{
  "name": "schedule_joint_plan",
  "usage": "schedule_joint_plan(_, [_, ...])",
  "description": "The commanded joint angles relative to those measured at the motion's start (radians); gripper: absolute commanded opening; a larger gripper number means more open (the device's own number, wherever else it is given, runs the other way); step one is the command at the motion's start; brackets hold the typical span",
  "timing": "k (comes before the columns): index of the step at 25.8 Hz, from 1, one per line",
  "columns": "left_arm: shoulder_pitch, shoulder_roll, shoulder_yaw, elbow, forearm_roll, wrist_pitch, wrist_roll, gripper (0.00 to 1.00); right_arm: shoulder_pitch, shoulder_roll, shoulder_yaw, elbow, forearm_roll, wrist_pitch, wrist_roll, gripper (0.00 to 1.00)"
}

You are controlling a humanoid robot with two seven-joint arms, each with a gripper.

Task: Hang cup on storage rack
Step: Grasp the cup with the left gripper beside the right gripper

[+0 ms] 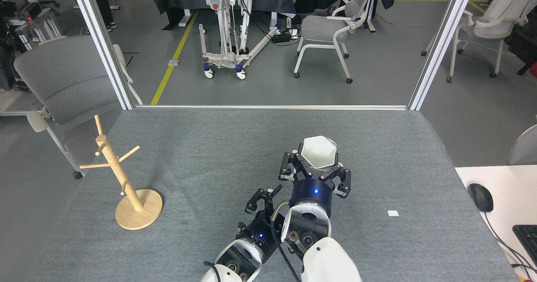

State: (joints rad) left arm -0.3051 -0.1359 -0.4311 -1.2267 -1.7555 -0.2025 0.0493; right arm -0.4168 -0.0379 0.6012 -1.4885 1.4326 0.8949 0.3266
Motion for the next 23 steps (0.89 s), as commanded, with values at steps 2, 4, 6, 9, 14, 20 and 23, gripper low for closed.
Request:
schedule_joint_plan(2, [-0.066,0.001,0.009,0.073,0.107,-0.003,-0.048,0.99,0.0,0.007,0.026,0.005,0.002,0.004,0.023,0.25])
schedule_joint_plan(4, [-0.088,0.005,0.031,0.087,0.146,-0.003,-0.051,0.99,0.001,0.007,0.026,0.005,0.0,0.004,0.023,0.25])
schedule_joint_plan(6, [-0.1,0.013,0.043,0.088,0.162,-0.005,-0.051,0.99,0.004,0.006,0.026,0.007,0.0,0.003,0.023,0.26])
schedule_joint_plan(9, [-0.108,0.012,0.051,0.088,0.166,-0.017,-0.052,0.99,0.013,0.007,0.028,0.007,0.0,0.004,0.023,0.26])
schedule_joint_plan(14, [-0.115,0.005,0.051,0.079,0.168,-0.04,-0.054,0.99,0.023,0.007,0.029,0.008,0.0,0.004,0.023,0.26])
schedule_joint_plan(20, [-0.12,-0.004,0.046,0.088,0.168,-0.069,-0.103,0.99,0.023,0.009,0.032,0.014,-0.003,0.003,0.022,0.26])
schedule_joint_plan(23, [-0.143,-0.002,0.04,0.095,0.172,-0.081,-0.103,0.99,0.019,0.01,0.055,0.037,-0.003,0.004,0.022,0.26])
